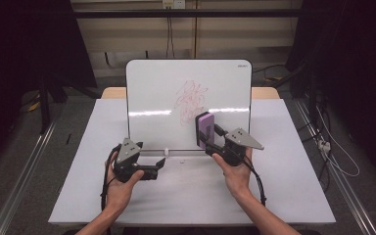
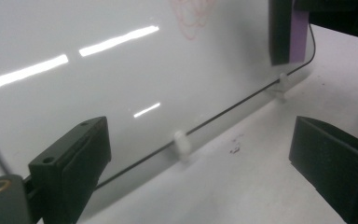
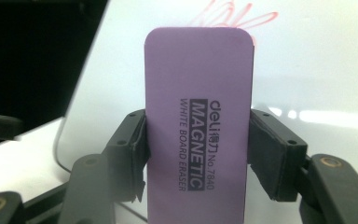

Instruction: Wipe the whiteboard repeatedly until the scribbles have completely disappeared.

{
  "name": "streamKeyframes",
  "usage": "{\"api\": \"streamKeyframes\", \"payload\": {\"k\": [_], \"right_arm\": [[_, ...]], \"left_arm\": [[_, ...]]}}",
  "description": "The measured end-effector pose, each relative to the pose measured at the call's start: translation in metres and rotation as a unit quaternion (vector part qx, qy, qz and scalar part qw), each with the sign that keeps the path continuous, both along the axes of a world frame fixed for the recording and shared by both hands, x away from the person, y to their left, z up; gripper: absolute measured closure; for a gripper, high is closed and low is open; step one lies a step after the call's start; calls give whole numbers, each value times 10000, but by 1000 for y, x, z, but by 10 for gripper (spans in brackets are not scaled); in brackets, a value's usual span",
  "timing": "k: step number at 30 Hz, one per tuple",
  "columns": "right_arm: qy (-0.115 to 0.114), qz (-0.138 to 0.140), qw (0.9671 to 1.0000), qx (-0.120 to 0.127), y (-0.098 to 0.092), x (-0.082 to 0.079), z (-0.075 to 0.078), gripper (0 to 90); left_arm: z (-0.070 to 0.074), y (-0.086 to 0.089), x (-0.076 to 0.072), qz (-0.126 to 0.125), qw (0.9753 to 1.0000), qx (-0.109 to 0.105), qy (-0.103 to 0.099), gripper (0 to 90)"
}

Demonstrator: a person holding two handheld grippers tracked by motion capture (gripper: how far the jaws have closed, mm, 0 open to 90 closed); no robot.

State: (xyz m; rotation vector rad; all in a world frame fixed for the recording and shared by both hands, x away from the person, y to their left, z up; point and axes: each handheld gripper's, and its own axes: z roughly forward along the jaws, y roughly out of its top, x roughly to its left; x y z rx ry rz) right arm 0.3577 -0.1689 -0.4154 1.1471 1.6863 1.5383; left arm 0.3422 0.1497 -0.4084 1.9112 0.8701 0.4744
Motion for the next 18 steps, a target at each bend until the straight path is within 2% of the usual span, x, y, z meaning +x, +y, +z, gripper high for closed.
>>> {"api": "streamKeyframes", "payload": {"k": [2,4,6,7,10,11,13,16,18], "right_arm": [[-37,-99,9998,-141,-4,4,3,414],[-69,-154,9992,-370,-6,7,7,415],[-116,-207,9987,-450,-8,11,12,415],[-79,-238,9980,-582,-9,12,16,415],[-144,-303,9959,-842,-10,16,24,415],[-171,-347,9951,-913,-10,18,26,414],[-189,-398,9929,-1102,-11,21,29,415],[-193,-429,9882,-1458,-7,26,32,415],[-218,-468,9832,-1752,-3,29,34,415]], "left_arm": [[-1,6,-1,159,9998,42,69,62],[-2,10,-4,123,9998,165,75,79],[-5,15,-8,139,9996,214,71,80],[-7,17,-10,161,9994,280,77,80],[-13,25,-16,203,9993,297,116,80],[-15,27,-18,270,9991,306,62,77],[-20,31,-22,384,9989,256,17,67],[-23,33,-25,392,9988,281,-58,61],[-22,35,-27,323,9993,169,-63,58]]}}
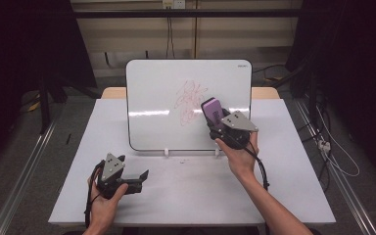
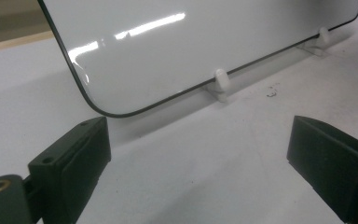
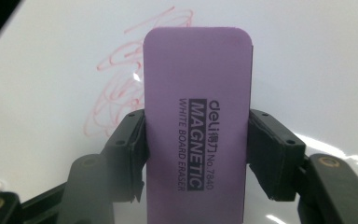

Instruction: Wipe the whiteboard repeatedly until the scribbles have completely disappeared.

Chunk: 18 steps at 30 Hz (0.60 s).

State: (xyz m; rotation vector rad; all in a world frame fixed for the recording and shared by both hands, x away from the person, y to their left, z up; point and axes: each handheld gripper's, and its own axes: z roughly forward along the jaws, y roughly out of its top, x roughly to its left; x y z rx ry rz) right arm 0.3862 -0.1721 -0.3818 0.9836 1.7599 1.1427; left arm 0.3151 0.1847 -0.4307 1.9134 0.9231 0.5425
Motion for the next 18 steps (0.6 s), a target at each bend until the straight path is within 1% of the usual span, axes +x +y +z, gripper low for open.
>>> {"api": "streamKeyframes", "payload": {"k": [1,4,5,7,8,12,14,16,18], "right_arm": [[-8,-17,9998,-188,2,1,1,416],[-46,-99,9987,-496,7,6,7,416],[1,-104,9982,-586,7,8,10,416],[120,-154,9977,-654,9,13,15,416],[134,-173,9970,-740,9,16,18,416],[167,-207,9958,-877,12,26,30,417],[220,-254,9945,-993,14,32,35,416],[262,-382,9931,-1081,14,39,39,416],[293,-454,9925,-1095,12,47,43,417]], "left_arm": [[1,1,0,1,10000,-40,-18,59],[2,3,1,101,9998,-129,-97,57],[3,3,1,109,9998,-130,-87,56],[3,4,1,110,9999,-20,-127,57],[2,4,1,79,9999,-12,-112,57],[3,2,0,13,9999,23,-122,57],[4,3,0,-1,9999,13,-116,57],[4,3,1,-1,9999,39,-149,57],[4,2,2,-27,9999,7,-117,59]]}}
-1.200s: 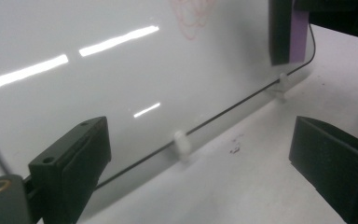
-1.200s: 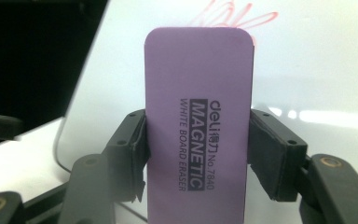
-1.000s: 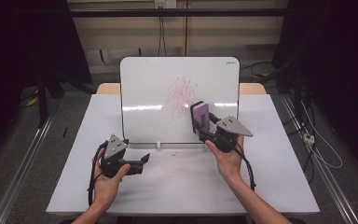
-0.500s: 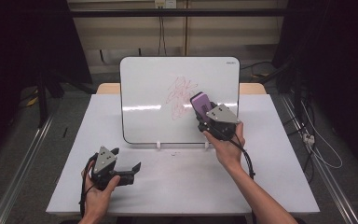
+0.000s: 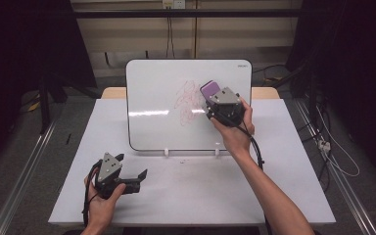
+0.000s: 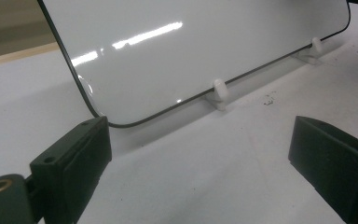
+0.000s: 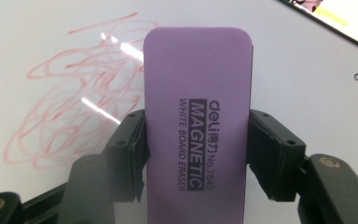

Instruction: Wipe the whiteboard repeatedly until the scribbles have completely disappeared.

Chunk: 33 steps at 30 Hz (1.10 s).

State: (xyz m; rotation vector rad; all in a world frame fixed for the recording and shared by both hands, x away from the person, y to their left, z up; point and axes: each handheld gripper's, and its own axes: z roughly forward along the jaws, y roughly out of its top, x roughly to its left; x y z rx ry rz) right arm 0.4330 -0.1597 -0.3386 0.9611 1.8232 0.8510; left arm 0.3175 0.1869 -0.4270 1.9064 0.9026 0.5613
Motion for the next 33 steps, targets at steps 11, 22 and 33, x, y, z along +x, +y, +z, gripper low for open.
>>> {"api": "streamKeyframes", "payload": {"k": [11,22,33], "right_arm": [[-81,-304,9971,-694,7,30,23,417],[-138,-262,9918,-1247,24,33,11,418],[154,444,9914,-1219,51,8,-18,418]], "left_arm": [[-2,2,2,-19,10000,26,52,61],[-3,2,2,2,10000,13,81,60],[-3,3,3,72,9999,-25,114,58]]}}
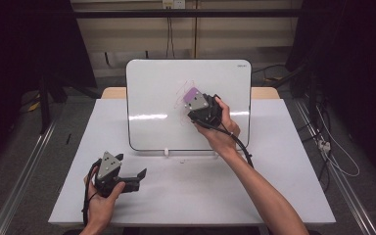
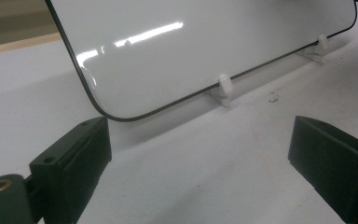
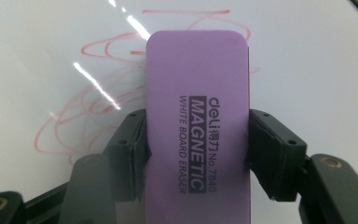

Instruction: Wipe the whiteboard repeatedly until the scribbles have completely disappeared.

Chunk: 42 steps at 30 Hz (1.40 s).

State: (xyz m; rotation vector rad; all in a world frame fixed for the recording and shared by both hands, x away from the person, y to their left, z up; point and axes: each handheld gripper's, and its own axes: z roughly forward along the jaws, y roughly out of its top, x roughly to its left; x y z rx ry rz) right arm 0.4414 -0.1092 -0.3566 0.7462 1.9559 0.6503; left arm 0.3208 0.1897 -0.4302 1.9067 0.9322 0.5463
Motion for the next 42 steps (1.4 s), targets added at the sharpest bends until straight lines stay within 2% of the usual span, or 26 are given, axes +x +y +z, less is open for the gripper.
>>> {"api": "streamKeyframes", "payload": {"k": [2,5,6,10,13,15,17,20,23,24,25,27,29,30,32,39,42], "right_arm": [[76,-6,9999,134,-3,3,2,418],[-39,-180,9994,285,-11,12,11,418],[-104,-266,9992,267,-15,15,15,417],[-273,-575,9970,430,-30,29,31,418],[-290,-667,9960,516,-35,35,37,418],[-398,-653,9964,356,-30,33,33,418],[-358,-518,9977,264,-22,27,26,418],[-390,-307,9988,-32,-6,14,12,418],[-302,-133,9994,72,4,2,-3,418],[-293,-33,9996,42,8,-2,-8,418],[-243,41,9997,-4,12,-6,-12,418],[-113,181,9998,57,18,-10,-17,418],[-119,207,9997,-36,21,-11,-17,418],[-67,248,9996,-67,20,-9,-15,418],[-136,226,9996,-26,17,-5,-11,418],[-415,-365,9981,264,-7,28,24,418],[-442,-526,9970,348,-11,40,36,418]], "left_arm": [[0,0,-1,8,10000,-7,4,57],[0,2,0,22,10000,22,-10,57],[0,2,0,33,10000,9,-6,58],[0,3,0,90,10000,-34,-1,56],[0,4,1,98,9999,-55,30,55],[-1,4,1,86,9999,-35,61,55],[-1,4,1,81,9999,-42,66,55],[-1,2,1,78,9999,-31,65,55],[-1,1,0,66,10000,-6,44,55],[-1,0,0,61,10000,-34,63,55],[-1,1,1,50,10000,27,61,56],[-2,1,1,57,10000,14,80,56],[-2,1,1,52,9999,13,87,56],[-2,1,1,55,9999,3,84,56],[-2,2,1,36,10000,-10,89,56],[-2,2,1,-12,10000,-25,82,58],[-1,3,1,6,10000,-13,87,58]]}}
